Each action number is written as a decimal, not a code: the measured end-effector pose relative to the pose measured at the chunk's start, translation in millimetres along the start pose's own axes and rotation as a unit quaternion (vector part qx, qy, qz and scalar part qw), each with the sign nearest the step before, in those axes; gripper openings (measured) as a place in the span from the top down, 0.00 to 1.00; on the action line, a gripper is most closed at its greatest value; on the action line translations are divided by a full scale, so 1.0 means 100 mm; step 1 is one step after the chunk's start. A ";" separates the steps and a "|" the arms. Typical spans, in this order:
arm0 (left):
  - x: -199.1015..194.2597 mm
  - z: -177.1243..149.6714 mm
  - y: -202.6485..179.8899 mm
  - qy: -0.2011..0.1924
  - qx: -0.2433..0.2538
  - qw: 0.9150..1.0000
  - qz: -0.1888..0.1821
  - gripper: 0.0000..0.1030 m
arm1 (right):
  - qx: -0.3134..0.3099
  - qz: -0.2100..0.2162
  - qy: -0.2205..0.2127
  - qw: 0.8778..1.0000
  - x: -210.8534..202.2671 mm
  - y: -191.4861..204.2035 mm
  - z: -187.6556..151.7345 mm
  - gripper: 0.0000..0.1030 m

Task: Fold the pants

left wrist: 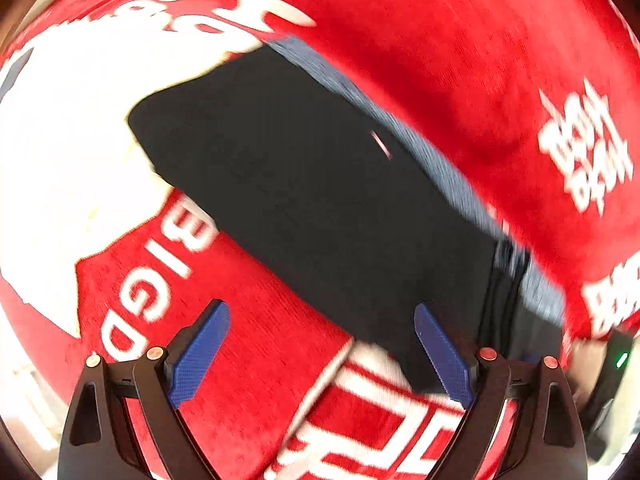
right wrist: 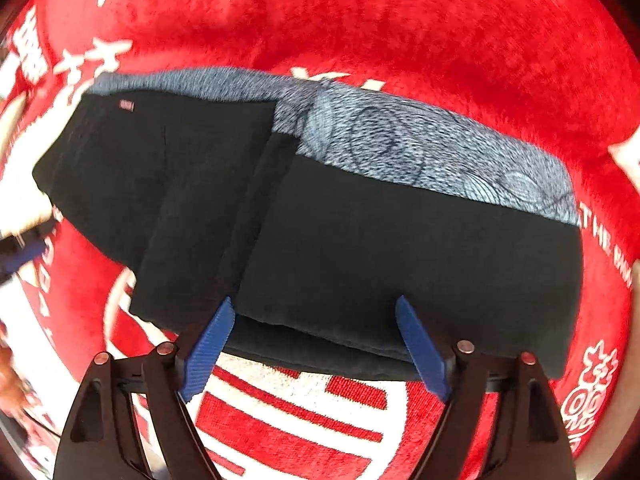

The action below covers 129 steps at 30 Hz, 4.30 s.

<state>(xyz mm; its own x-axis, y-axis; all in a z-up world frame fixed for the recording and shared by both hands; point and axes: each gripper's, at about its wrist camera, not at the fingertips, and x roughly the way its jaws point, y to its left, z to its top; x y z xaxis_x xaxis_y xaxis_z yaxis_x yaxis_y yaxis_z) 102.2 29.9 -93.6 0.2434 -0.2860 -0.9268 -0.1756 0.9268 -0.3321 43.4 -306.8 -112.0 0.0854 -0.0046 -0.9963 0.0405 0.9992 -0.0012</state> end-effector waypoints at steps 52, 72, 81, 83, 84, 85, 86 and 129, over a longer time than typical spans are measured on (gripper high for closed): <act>0.28 0.68 -0.35 -0.097 0.090 0.987 0.096 0.74 | 0.031 0.141 0.002 0.989 -0.56 0.32 1.12 0.06; 0.13 0.39 -0.98 -0.153 0.256 0.938 0.176 0.74 | -0.198 0.149 0.218 0.944 -0.01 2.83 2.42 0.00; 0.09 0.31 -1.03 -0.156 0.288 0.925 0.193 0.74 | -0.201 0.155 0.224 0.941 0.03 2.55 2.34 0.81; 0.03 0.28 -1.12 -0.164 0.304 0.919 0.191 0.74 | -0.192 0.168 0.207 0.944 -0.07 2.42 2.36 0.81; -0.02 0.27 -1.17 -0.167 0.312 0.916 0.189 0.74 | -0.186 0.181 0.196 0.946 -0.15 2.31 2.35 0.81; -0.06 0.26 -1.22 -0.170 0.318 0.914 0.186 0.74 | -0.183 0.187 0.188 0.947 -0.20 2.25 2.34 0.81; -0.12 0.24 -1.29 -0.174 0.325 0.911 0.183 0.74 | -0.178 0.196 0.177 0.948 -0.29 2.16 2.32 0.81; 0.83 -2.12 -3.64 -0.086 0.627 0.759 0.153 0.74 | 0.212 0.352 -0.036 0.911 -0.16 -2.26 -0.17 0.81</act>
<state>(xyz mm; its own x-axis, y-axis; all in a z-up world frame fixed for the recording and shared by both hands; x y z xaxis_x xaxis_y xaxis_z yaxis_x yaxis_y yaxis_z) -15.5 -383.0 -87.1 0.5141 -0.0737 -0.8546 0.7711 0.4761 0.4228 15.8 -532.1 -96.8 0.3040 0.6135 -0.7288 0.3299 0.6499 0.6847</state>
